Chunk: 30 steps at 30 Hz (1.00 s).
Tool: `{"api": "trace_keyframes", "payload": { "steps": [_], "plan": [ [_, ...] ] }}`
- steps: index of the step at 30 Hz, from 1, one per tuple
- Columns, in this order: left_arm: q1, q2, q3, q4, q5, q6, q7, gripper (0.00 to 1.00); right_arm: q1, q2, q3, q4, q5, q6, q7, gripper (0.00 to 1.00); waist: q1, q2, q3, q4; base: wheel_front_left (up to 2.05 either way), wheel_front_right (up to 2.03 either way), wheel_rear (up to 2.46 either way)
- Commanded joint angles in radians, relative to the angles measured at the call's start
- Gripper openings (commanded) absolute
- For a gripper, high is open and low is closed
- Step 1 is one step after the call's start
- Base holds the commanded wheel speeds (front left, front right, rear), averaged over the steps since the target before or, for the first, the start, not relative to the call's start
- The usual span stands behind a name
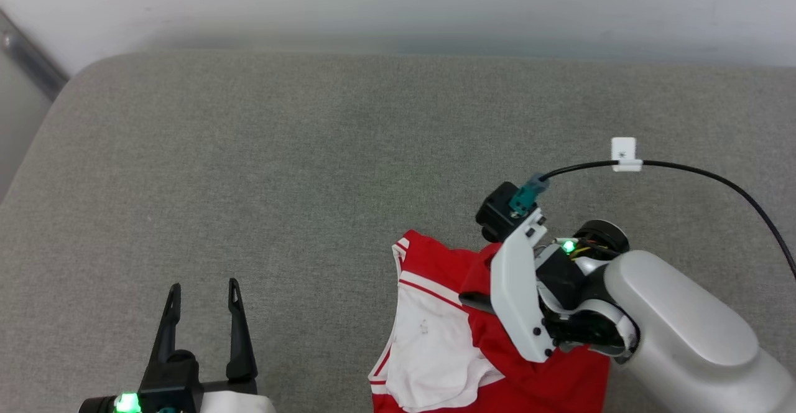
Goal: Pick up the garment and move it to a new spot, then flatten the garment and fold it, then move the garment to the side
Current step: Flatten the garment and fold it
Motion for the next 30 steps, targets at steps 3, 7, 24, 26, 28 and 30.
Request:
{"api": "trace_keyframes", "payload": {
  "steps": [3, 7, 24, 26, 28, 30],
  "plan": [
    [-0.034, -0.006, -0.006, 0.006, -0.002, -0.011, -0.003, 1.0, -0.067, 0.048, 0.086, 0.096, -0.036, 0.0, -0.023, 0.0, -0.0001, 0.0, 0.041, 0.01, 0.0, 0.0, 0.0],
    [-0.057, -0.01, -0.016, 0.011, -0.001, -0.015, -0.003, 1.0, -0.106, 0.084, 0.177, 0.216, -0.046, 0.0, -0.055, 0.0, -0.0001, 0.0, 0.064, 0.021, 0.0, 0.0, 0.0],
    [-0.011, -0.017, 0.02, 0.026, -0.001, -0.013, -0.002, 1.0, -0.14, -0.065, 0.161, 0.171, -0.064, 0.0, -0.575, 1.0, -0.0001, 0.0, -0.012, -0.039, 0.0, 0.0, 0.0],
    [-0.004, -0.017, 0.028, 0.023, -0.001, -0.012, -0.003, 1.0, -0.118, -0.084, 0.089, 0.183, -0.116, -0.001, -0.679, 1.0, -0.0001, 0.0, -0.024, -0.052, 0.0, 0.0, 0.0],
    [0.0, -0.017, 0.035, 0.019, -0.001, -0.01, -0.003, 1.0, -0.095, -0.093, 0.012, 0.195, -0.196, 0.0, -0.791, 1.0, -0.0001, 0.0, -0.032, -0.065, 0.0, 0.0, 0.0],
    [0.008, -0.018, 0.04, 0.018, -0.001, -0.012, -0.003, 1.0, -0.052, -0.081, -0.079, 0.211, -0.266, 0.0, -0.896, 1.0, -0.0001, 0.0, -0.04, -0.075, 0.0, 0.0, 0.0]
  ]
}}
